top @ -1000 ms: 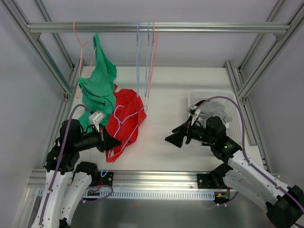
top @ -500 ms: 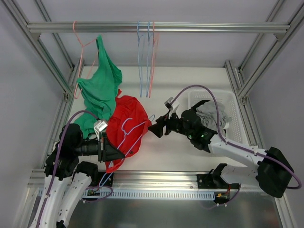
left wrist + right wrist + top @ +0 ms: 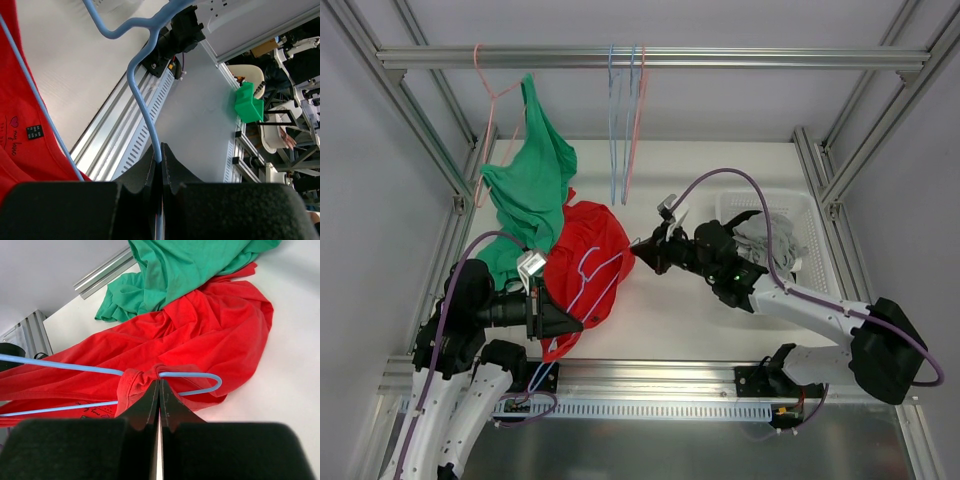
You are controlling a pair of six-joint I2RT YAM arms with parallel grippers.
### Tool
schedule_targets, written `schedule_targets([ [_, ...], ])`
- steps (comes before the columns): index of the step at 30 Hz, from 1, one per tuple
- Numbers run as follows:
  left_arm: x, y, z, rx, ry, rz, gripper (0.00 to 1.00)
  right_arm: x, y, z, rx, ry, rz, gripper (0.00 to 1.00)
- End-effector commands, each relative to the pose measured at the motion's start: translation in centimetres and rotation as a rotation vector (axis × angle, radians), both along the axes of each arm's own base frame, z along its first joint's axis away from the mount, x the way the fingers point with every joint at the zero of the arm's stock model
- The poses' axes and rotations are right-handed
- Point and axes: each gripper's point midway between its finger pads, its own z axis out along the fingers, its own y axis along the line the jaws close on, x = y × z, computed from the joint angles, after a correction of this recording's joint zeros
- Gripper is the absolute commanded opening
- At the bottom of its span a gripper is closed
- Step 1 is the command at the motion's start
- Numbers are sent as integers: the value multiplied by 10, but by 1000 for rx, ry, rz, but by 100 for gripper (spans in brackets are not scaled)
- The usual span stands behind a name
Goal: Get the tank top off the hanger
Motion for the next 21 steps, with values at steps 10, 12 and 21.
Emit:
schedule_targets([
  [10, -3, -2, 35, -37, -72, -27, 0, 36, -53, 33, 62, -89, -303, 0],
  [12, -11, -2, 43, -56, -91, -63, 0, 54, -82, 35, 68, -53, -443, 0],
  [21, -30, 0, 117, -110, -280, -98, 0, 72, -152, 90, 96, -80, -648, 0],
])
